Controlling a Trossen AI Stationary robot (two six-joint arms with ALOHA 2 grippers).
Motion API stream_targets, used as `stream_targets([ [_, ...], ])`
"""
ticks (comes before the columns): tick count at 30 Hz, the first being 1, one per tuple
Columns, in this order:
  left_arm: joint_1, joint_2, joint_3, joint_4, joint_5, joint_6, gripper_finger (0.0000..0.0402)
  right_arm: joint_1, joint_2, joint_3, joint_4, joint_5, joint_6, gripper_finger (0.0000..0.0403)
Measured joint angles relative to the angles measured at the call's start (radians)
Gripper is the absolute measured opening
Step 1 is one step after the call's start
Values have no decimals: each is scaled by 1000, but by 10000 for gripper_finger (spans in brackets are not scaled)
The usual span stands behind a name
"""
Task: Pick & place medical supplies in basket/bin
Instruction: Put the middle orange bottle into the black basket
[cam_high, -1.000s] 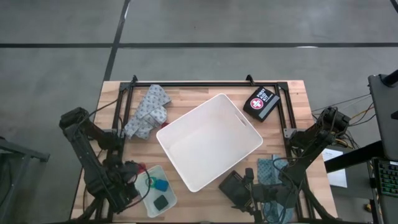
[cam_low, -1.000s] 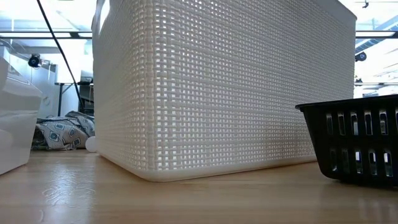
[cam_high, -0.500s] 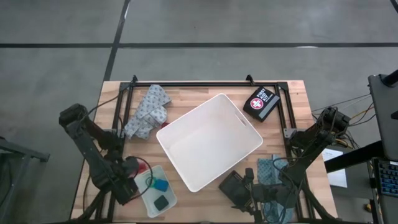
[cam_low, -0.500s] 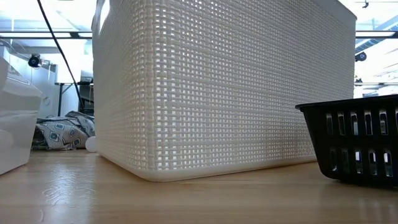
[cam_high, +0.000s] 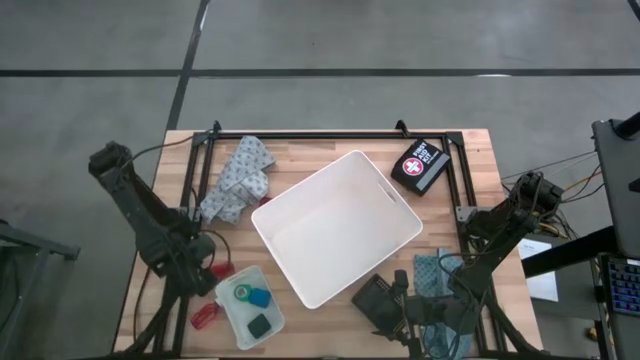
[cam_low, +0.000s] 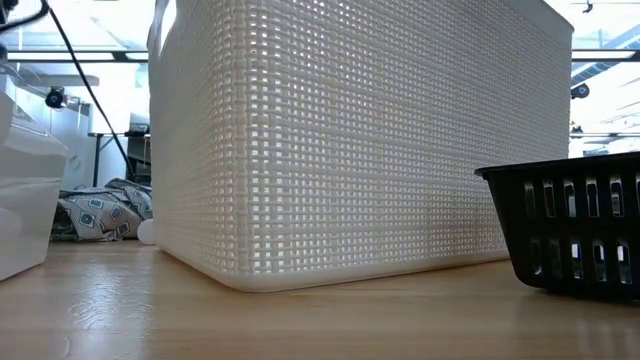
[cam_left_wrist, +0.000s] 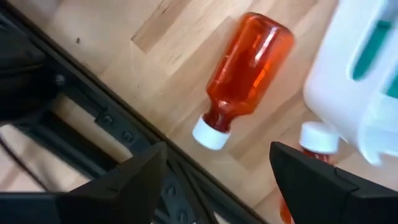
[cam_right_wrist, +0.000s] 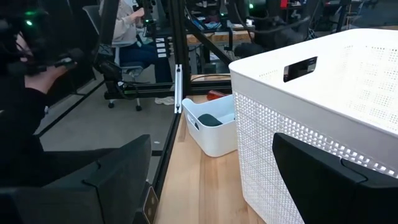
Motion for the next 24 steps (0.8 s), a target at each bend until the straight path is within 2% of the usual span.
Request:
stream_targets([
  [6, 0, -20, -91, 78, 42, -24, 290, 0, 0, 0, 0, 0, 0, 329],
  [18, 0, -6, -114, 114, -22, -17, 290, 0, 0, 0, 0, 0, 0, 329],
  [24, 0, -4, -188, 233, -3, -12, 291, 0, 0, 0, 0, 0, 0, 329],
])
